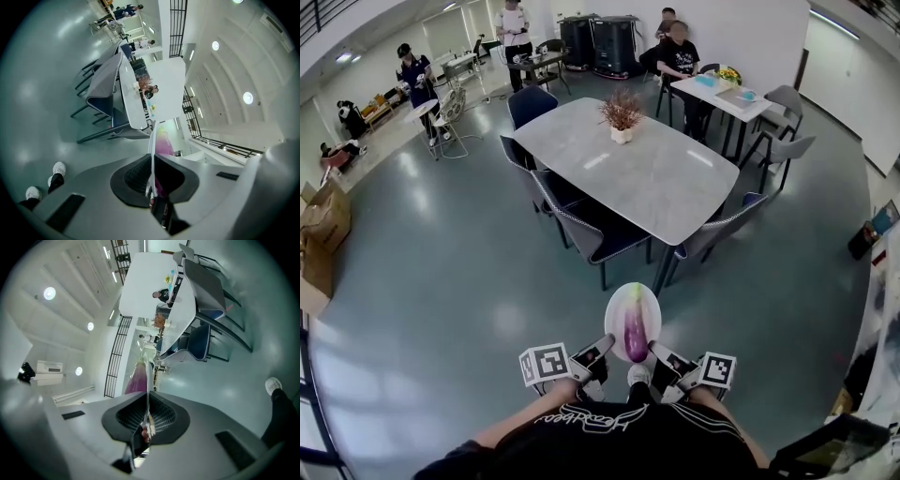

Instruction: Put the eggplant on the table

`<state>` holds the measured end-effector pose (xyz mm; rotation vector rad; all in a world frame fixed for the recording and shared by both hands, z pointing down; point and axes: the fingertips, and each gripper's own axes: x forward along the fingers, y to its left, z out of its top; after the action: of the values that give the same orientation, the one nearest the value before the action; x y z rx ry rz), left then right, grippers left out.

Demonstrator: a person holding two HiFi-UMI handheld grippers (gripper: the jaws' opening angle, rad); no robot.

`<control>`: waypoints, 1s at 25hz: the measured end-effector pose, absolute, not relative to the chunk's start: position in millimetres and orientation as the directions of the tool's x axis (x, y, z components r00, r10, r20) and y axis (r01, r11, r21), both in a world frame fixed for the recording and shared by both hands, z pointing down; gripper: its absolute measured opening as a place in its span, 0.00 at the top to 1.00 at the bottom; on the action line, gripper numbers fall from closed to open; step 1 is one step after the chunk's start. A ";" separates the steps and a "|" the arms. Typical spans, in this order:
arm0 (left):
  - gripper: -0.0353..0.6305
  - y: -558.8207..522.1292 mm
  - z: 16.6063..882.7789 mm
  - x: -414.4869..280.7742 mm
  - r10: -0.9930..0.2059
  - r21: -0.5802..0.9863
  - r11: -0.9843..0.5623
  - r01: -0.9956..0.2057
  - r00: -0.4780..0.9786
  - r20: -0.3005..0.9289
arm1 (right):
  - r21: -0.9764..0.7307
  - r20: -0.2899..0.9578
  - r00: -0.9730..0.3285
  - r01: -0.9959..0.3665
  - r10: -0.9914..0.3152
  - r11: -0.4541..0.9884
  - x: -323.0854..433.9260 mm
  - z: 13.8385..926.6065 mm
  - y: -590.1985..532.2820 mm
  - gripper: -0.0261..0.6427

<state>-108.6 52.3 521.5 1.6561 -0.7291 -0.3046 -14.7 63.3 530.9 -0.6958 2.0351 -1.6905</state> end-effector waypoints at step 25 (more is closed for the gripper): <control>0.91 -205.7 516.1 3.5 -0.636 0.946 -0.082 -0.314 0.747 0.192 | -0.977 -0.023 -0.808 -0.107 -0.589 0.186 98.1 526.5 -198.3 0.93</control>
<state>3.5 -205.7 516.1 1.6813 -0.7638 -0.3163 98.1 -198.3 526.5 -0.6543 2.0730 -1.6563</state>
